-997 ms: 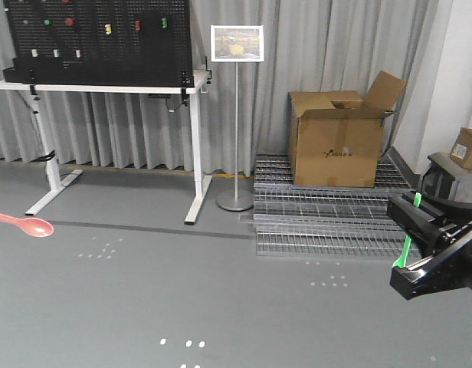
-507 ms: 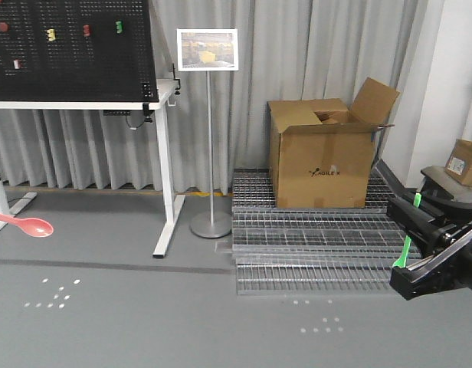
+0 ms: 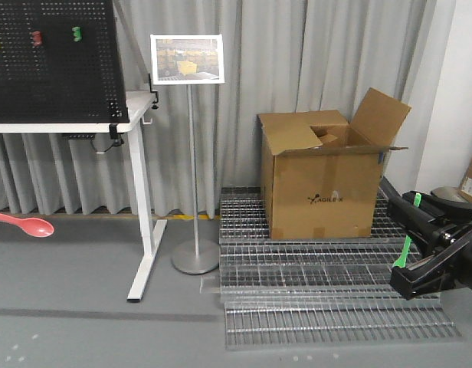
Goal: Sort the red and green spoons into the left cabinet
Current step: 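Drive the base to the white cabinet holding both spoons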
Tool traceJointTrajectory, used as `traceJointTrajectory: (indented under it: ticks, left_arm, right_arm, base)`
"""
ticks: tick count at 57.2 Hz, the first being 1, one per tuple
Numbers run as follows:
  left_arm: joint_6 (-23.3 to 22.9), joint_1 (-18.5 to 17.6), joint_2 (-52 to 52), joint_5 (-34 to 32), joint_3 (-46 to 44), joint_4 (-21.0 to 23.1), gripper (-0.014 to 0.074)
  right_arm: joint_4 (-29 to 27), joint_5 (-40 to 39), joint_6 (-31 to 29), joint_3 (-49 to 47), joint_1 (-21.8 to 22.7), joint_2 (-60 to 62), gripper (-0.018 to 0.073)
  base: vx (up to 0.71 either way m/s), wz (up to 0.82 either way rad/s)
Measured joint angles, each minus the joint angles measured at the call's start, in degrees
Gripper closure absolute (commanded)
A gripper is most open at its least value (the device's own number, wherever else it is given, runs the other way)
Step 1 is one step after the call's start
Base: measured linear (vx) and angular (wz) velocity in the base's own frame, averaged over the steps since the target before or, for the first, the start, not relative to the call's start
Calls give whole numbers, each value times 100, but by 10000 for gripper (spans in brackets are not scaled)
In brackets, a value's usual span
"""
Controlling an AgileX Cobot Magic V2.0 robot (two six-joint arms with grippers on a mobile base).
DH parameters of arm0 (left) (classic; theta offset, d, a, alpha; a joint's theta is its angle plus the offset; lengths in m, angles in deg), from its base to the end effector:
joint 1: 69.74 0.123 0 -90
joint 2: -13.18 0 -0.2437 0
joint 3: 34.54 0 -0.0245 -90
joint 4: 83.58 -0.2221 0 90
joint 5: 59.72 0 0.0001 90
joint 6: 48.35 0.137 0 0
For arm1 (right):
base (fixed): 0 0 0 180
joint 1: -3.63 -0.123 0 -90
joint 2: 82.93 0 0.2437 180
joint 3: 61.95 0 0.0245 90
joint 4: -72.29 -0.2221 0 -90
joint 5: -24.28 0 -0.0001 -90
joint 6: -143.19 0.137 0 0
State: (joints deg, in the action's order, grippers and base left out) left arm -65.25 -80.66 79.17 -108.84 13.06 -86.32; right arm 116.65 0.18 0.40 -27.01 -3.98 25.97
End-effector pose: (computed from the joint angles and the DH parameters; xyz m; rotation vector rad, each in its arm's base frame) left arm 0.2326 -0.0499 0.3380 -0.0090 1.1358 -0.4252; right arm 0.2650 0.0748 0.3195 -0.3907 1.4983 0.2653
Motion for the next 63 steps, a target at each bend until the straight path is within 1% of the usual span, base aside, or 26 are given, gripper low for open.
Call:
traceJointTrajectory:
  ticks: [36, 63]
  left_arm:
    - [0, 0, 0, 0, 0, 0, 594]
    - [0, 0, 0, 0, 0, 0, 594]
  right_arm:
    - [0, 0, 0, 0, 0, 0, 561]
    - [0, 0, 0, 0, 0, 0, 561]
  base:
    - [53, -4]
    - [41, 0]
